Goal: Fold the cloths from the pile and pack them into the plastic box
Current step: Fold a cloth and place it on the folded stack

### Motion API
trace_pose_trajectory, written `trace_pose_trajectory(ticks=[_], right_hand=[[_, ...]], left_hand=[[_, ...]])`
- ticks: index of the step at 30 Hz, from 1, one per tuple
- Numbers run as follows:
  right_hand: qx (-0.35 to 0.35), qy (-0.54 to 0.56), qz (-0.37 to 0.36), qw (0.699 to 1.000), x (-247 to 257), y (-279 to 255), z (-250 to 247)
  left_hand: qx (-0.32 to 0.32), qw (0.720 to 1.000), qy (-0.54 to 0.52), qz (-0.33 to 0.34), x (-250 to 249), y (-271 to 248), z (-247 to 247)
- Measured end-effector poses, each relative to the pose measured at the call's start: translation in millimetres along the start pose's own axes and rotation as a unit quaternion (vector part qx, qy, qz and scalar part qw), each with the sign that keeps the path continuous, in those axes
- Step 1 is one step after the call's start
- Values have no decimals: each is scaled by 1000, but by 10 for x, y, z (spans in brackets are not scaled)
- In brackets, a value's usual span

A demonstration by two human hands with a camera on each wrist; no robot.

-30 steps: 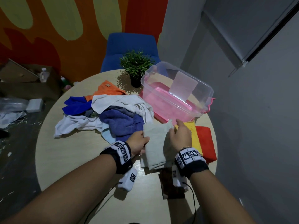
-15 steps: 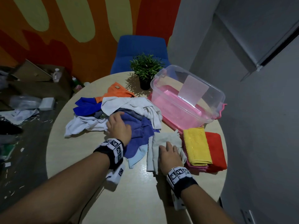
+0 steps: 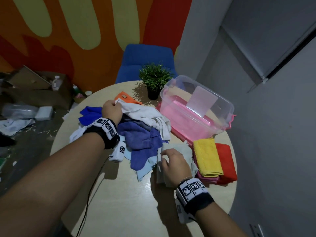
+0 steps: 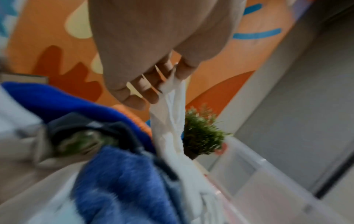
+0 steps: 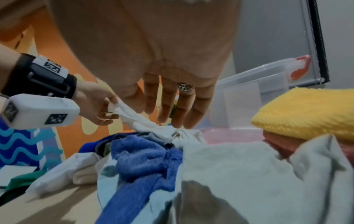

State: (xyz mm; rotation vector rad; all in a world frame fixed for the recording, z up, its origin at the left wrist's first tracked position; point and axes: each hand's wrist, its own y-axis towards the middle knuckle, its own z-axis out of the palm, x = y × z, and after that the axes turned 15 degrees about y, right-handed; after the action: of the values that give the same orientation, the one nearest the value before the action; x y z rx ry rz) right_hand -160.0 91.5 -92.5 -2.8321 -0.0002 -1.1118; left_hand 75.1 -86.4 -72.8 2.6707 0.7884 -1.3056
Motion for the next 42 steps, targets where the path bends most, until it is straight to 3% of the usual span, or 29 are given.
trace_pose_trajectory(ticks=[4,10,13,15,18,20,22,24,27,30,33,37,39,42], right_hand=[[-53,71,-45,995,174,131,-155],[-149,170,-133,965,618,371,-379],[-144,210,-164,953,836,491,-522],[-108,212,-168,956,976,499,-635],[-107,219,-194,950,1143,441,-748],[-125,273,-184,936,1237,429,-788],[-132,321,-179,921,1353,424,-830],[-144,349,-180,908,1467,398,-908],[-186,390,-180,884,1533,351,-1049],[-233,413,-161,865,1455,391,-1171],[-243,399,-168,868,1428,398,-1219],[-265,393,-227,851,1558,371,-1416],[-243,360,-256,863,1579,364,-1567],[-150,220,-219,939,1514,412,-1668]], left_hand=[[49,985,-104,125,-377,-297,-177],[292,905,-147,271,-760,-863,-558],[363,866,-140,315,-853,-1064,-787],[371,855,-168,323,-882,-1125,-909],[345,858,-230,304,-889,-1166,-1036],[324,854,-242,326,-828,-1196,-1054],[323,858,-166,363,-700,-1246,-1003],[310,868,-20,388,-551,-1296,-900],[195,910,79,356,-439,-1273,-855],[105,942,64,313,-408,-1128,-940],[72,961,-7,267,-503,-1052,-1097],[67,943,-191,264,-881,-1068,-1446],[50,930,-239,276,-1059,-1074,-1640],[20,909,-326,258,-1215,-1024,-1855]])
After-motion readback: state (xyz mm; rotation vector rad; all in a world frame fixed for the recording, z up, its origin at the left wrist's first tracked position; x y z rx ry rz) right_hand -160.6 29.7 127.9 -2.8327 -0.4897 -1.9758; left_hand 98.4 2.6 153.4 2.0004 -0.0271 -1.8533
